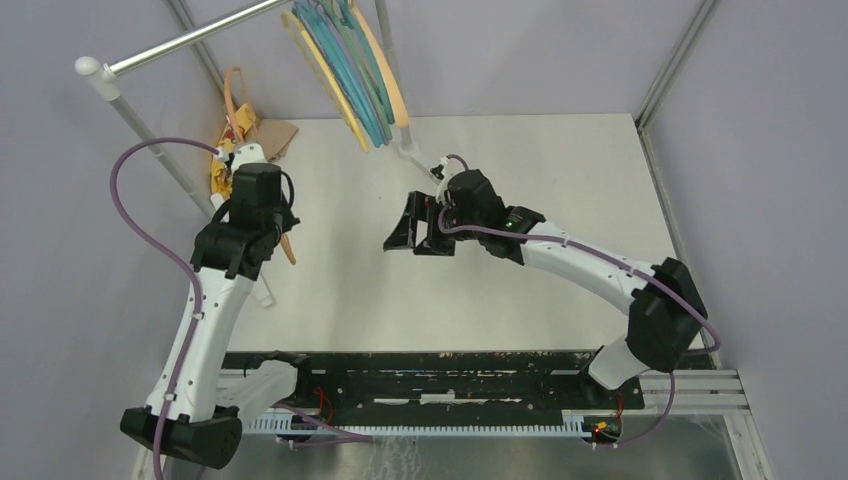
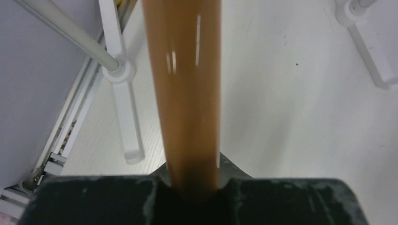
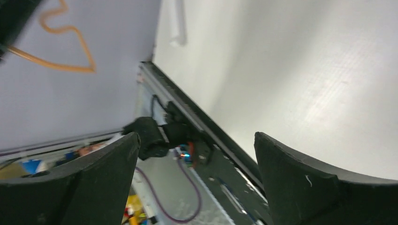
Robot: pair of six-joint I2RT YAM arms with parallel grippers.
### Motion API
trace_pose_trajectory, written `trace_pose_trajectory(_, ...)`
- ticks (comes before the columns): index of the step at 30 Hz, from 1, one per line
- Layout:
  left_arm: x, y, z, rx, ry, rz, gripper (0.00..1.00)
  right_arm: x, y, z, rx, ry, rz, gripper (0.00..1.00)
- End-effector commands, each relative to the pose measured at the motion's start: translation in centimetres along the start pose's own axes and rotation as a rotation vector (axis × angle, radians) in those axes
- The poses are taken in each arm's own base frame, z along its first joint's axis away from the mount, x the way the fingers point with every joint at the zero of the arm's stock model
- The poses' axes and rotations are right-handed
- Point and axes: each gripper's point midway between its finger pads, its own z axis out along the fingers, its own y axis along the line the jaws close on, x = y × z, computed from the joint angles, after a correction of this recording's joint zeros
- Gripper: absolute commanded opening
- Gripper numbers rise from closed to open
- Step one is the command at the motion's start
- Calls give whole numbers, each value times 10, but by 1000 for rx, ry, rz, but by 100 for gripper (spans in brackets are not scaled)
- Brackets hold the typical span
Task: Organize the hangers
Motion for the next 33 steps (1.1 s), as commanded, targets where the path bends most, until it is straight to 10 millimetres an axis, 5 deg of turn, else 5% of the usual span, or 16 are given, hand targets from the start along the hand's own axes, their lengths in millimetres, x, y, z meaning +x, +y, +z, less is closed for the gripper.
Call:
trace_pose_trajectory(1, -64, 3, -4, -66, -179, 2, 3, 13, -63, -41, 306, 27, -234, 100)
trace_pose_trajectory(9, -117, -3, -11, -77, -328, -18, 3, 17, -83, -40, 354, 57, -252, 100)
trace_pose_trajectory(17, -160, -40, 7, -15, -309, 0, 3, 10, -78, -35, 339, 56, -240, 100)
trace_pose_trajectory(33, -179, -51, 56, 27, -219, -31, 3, 6, -84, -45, 349, 50, -232, 100)
